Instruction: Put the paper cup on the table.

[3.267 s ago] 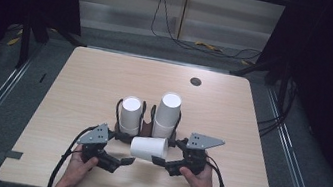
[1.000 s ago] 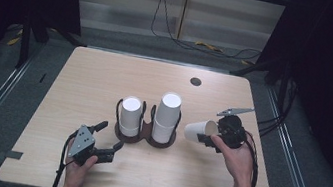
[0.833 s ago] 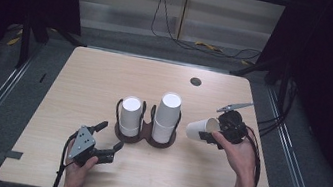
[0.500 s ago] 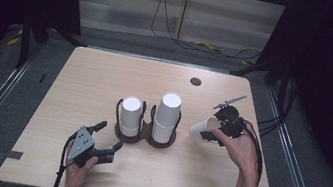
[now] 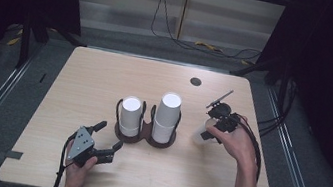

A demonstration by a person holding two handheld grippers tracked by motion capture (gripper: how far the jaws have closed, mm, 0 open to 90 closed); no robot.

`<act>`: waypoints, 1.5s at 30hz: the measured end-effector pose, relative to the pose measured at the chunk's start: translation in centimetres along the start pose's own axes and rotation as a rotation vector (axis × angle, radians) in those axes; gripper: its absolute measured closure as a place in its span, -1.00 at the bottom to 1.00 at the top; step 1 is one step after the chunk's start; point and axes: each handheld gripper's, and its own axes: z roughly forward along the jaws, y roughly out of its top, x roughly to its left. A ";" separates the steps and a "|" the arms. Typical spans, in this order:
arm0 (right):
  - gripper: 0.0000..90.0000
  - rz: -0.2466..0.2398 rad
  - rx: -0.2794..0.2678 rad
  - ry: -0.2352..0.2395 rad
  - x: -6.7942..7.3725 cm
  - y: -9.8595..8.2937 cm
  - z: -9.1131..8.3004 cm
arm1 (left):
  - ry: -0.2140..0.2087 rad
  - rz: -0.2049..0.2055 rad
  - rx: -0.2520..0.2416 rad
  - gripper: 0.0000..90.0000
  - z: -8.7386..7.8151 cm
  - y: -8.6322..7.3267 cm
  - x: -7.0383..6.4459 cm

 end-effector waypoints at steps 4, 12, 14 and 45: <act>-0.49 -0.014 0.048 -0.034 0.1 0.3 0.3 | 0.000 0.002 -0.002 -0.65 0.0 0.0 0.0; -0.53 -0.029 0.086 -0.065 0.5 1.1 1.1 | -0.005 0.004 0.004 -0.65 0.0 0.0 0.0; -0.55 -0.033 0.087 -0.066 0.5 1.5 1.3 | -0.008 0.003 0.002 -0.65 0.0 0.0 0.0; -0.69 0.063 -0.127 0.015 0.1 0.3 1.9 | 0.012 0.005 -0.004 -0.65 0.0 0.0 -0.1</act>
